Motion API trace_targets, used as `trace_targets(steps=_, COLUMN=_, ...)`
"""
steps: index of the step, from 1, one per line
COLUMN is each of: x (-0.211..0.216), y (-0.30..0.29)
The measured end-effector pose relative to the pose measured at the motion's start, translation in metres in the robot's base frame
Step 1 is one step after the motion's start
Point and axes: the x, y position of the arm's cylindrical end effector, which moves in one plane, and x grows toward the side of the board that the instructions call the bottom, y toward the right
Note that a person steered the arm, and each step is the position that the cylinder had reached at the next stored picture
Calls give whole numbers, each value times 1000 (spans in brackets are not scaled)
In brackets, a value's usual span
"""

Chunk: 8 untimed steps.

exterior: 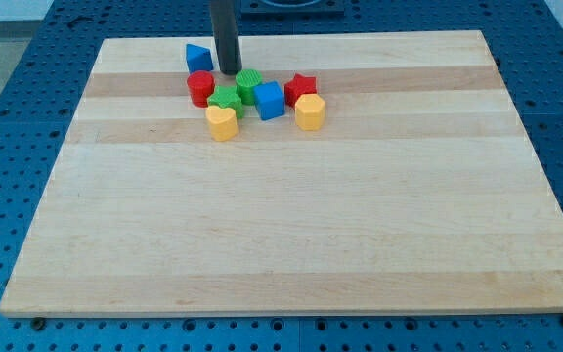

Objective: Slide blue triangle to top center

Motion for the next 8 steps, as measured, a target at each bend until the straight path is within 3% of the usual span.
trace_targets(steps=2, x=33, y=-72)
trace_targets(steps=3, x=31, y=-111)
trace_targets(steps=5, x=-28, y=-118)
trace_targets(steps=7, x=-38, y=-93)
trace_targets(steps=8, x=-38, y=-117)
